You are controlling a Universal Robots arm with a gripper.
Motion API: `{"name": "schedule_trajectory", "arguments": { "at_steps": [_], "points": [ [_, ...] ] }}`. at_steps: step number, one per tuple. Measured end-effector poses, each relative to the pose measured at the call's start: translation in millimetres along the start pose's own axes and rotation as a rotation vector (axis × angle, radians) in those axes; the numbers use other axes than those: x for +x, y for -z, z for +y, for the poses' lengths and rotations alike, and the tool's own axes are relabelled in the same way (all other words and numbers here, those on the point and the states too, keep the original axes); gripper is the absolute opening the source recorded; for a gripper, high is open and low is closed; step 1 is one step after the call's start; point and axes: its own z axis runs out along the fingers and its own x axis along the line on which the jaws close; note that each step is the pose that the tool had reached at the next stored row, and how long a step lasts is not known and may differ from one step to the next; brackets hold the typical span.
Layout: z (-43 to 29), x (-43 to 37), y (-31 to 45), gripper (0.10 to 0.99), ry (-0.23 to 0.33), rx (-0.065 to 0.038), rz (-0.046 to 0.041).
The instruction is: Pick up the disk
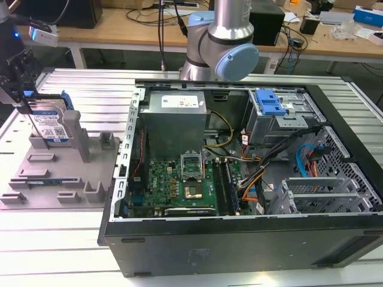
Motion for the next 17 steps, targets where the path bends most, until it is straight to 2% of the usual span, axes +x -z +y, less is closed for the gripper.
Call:
{"name": "schedule_trajectory", "arguments": {
  "at_steps": [1, 17],
  "points": [
    [0.0, 0.0, 0.0, 0.392, 0.000, 0.000, 0.0000],
    [0.0, 0.1, -0.1, 0.365, 0.000, 0.000, -0.0001]
  ]
}}
